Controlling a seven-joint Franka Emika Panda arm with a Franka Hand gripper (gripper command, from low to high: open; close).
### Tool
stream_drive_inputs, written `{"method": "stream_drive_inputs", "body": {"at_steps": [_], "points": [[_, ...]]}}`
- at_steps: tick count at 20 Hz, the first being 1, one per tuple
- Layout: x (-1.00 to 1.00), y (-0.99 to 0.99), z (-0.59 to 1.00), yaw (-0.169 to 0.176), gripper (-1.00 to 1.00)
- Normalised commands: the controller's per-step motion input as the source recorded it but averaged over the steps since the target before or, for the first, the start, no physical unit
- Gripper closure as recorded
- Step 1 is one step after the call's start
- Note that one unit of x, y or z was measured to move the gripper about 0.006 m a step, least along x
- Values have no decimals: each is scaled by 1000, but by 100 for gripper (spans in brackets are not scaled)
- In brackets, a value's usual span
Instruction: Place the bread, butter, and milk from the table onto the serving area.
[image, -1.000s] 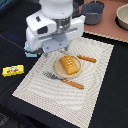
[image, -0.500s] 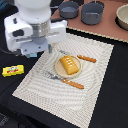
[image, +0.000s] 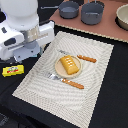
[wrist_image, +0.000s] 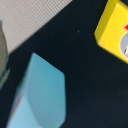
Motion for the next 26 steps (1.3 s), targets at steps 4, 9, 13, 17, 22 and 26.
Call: {"method": "stream_drive_inputs", "body": {"at_steps": [4,9,13,17,22,26], "points": [[-744,-41,-192,166,-100],[-902,-87,-199,101,-100],[-932,-77,-255,99,-100],[-724,-61,-239,133,-100],[-456,-77,-174,107,-100],[-257,-176,-267,57,-100]]}}
